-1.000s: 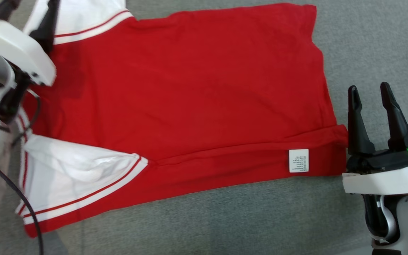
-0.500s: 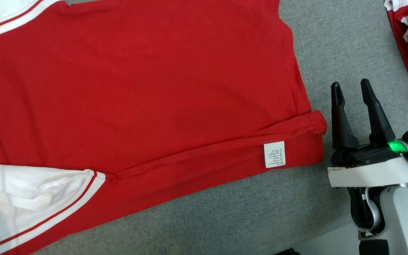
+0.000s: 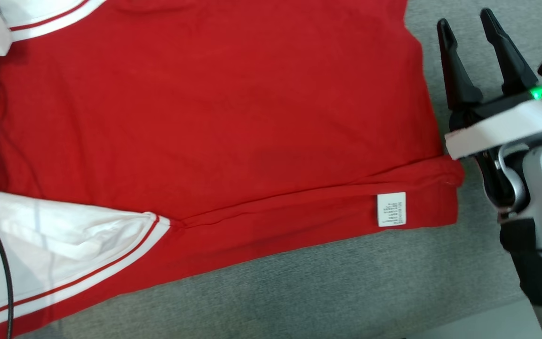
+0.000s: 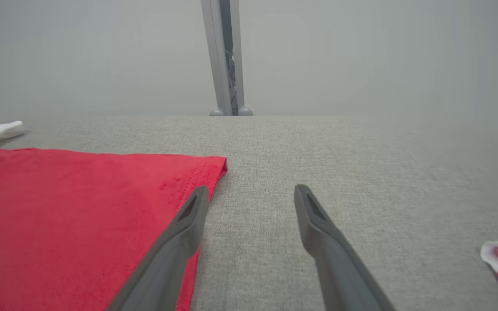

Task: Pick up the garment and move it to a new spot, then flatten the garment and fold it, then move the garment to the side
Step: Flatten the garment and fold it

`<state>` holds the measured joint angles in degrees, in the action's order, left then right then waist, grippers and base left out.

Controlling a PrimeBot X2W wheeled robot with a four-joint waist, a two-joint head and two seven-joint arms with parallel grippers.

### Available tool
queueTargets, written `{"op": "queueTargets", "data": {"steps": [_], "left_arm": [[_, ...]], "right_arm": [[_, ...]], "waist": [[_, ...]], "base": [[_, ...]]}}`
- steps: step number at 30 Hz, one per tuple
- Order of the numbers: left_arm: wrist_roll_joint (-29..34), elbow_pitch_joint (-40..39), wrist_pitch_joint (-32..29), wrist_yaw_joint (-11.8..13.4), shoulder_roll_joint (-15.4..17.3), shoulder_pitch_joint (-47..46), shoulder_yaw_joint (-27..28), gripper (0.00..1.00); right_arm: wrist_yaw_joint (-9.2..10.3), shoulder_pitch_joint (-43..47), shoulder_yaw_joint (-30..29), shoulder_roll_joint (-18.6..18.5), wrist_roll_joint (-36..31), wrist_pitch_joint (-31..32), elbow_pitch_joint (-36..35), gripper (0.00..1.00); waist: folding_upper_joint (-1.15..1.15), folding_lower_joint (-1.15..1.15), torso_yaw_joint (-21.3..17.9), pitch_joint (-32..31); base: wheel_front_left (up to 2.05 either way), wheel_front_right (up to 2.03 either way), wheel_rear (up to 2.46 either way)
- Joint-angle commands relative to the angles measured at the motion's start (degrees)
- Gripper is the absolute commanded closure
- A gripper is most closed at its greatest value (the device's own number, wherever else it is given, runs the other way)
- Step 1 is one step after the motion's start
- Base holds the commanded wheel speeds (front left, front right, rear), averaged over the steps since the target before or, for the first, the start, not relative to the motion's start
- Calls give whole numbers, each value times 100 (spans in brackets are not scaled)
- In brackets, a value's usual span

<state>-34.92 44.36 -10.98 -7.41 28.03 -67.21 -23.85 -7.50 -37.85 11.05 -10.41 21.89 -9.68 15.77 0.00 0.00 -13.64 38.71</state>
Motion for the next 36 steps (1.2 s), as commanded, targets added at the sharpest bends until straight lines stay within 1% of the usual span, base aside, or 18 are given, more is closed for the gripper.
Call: {"op": "queueTargets", "data": {"steps": [1,3,4,5,8,12,13,14,15,21,23,29,33,36], "left_arm": [[-66,26,97,-5,-80,-115,-125,100],[-119,23,171,-5,-157,-203,-266,100],[-119,23,171,-5,-157,-203,-266,100],[-151,18,219,-5,-207,-243,-330,100],[-226,3,326,-6,-310,-331,-550,100],[-352,21,424,-5,-359,-445,-794,100],[-399,20,444,-5,-372,-456,-850,100],[-431,3,455,-6,-376,-473,-913,100],[-475,-20,465,-6,-355,-493,-960,100],[-634,-228,658,-5,-193,-571,-1164,100],[-669,-326,750,-5,-139,-623,-1185,100],[-721,-613,854,-5,-27,-619,-1244,100],[-900,-884,923,-5,-28,-414,-1168,100],[-1045,-1231,947,-6,33,-174,-1135,100]], "right_arm": [[2,-350,208,-122,112,68,314,0],[2,-708,442,-235,246,145,692,0],[2,-708,442,-235,246,145,692,0],[2,-885,530,-274,341,153,870,0],[2,-1322,897,-386,585,272,1384,0],[2,-1752,1296,-446,1062,517,1955,0],[1,-1832,1377,-480,1186,559,2059,44],[2,-1915,1452,-522,1297,577,2138,66],[1,-1972,1524,-551,1439,647,2200,100],[2,-2230,1818,-917,2121,854,2183,100],[2,-2289,1893,-1043,2267,780,2103,100],[2,-2364,2074,-1337,2522,702,2003,100],[2,-2264,2244,-1438,2715,654,1922,100],[2,-2090,2360,-1549,2897,659,1684,100]], "waist": [[0,0,221,-34],[0,0,354,-39],[0,0,354,-39],[0,0,422,-44],[0,0,590,-51],[0,0,733,-61],[0,0,761,-70],[0,0,788,-83],[0,0,806,-99],[0,0,897,-223],[0,0,920,-269],[0,0,996,-404],[0,0,1032,-492],[0,0,1060,-565]], "base": [[0,0,0],[0,0,0],[0,0,0],[0,0,0],[0,0,0],[0,0,0],[0,0,0],[0,0,0],[0,0,0],[0,0,0],[0,0,0],[0,0,0],[0,0,0],[0,0,0]]}}
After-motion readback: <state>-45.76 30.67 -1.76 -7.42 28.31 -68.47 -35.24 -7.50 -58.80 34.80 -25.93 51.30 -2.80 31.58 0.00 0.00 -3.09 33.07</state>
